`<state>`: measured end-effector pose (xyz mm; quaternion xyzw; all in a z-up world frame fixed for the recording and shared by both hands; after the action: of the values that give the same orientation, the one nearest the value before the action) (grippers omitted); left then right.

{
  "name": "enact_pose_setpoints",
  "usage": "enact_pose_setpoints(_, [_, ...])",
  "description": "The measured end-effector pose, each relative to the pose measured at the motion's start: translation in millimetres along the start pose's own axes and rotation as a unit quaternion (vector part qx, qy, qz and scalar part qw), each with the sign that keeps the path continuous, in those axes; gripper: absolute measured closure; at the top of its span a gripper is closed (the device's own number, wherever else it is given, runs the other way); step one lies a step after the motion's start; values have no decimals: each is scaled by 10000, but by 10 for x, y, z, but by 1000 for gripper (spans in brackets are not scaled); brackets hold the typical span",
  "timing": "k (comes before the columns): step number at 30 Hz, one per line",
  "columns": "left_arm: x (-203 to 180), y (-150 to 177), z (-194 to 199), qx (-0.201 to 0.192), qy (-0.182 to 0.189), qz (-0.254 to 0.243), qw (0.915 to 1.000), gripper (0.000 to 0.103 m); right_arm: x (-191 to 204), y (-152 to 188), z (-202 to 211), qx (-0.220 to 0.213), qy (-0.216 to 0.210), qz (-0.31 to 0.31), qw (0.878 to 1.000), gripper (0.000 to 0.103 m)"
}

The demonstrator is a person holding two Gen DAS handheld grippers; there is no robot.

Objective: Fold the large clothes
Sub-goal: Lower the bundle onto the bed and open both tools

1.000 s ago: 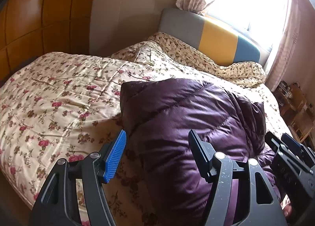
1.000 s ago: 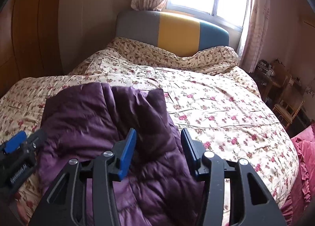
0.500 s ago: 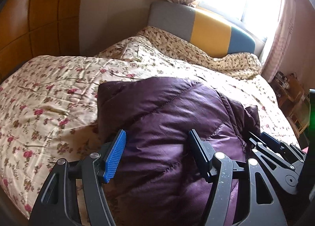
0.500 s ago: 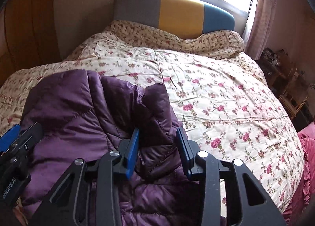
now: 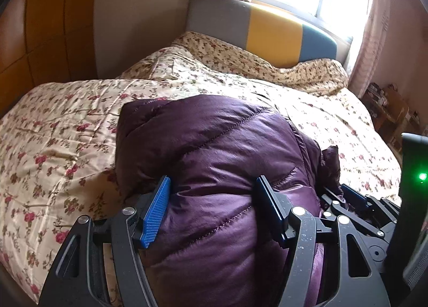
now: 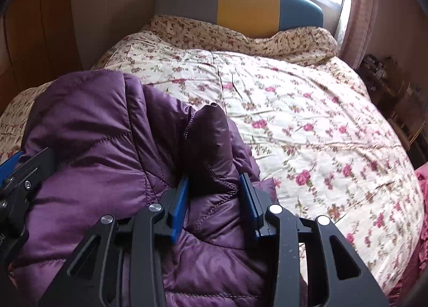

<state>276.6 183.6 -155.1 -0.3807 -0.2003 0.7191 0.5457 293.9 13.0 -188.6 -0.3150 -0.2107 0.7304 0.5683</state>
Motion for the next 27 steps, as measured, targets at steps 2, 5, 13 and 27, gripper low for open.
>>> enact_pose_setpoints(2, [-38, 38, -43, 10, -28, -75, 10000, 38, -12, 36, -73, -26, -96, -81, 9999, 67])
enact_pose_setpoints(5, [-73, 114, -148, 41, -93, -161, 9998, 38, -25, 78, -175, -81, -152, -105, 9998, 67])
enact_pose_setpoints(13, [-40, 250, -352, 8, -210, -185, 9996, 36, -47, 101, -300, -128, -256, -161, 9995, 66])
enact_pose_setpoints(27, [123, 214, 320, -265, -270, 252, 9990, 21, -36, 74, 396, -504, -249, 63, 9984, 52])
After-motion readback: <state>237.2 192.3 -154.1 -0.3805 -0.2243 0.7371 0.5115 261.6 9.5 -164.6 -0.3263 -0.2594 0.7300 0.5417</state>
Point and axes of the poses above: each gripper's, at about its wrist camera, not at the fingertips, and z roughly against the way its jaws point, x to its left, y to its underside, the point moved 9 cm from there along -z, roughly the way its jaws point, and after that the axes turned 12 degrees about z, right-handed, at the moved point
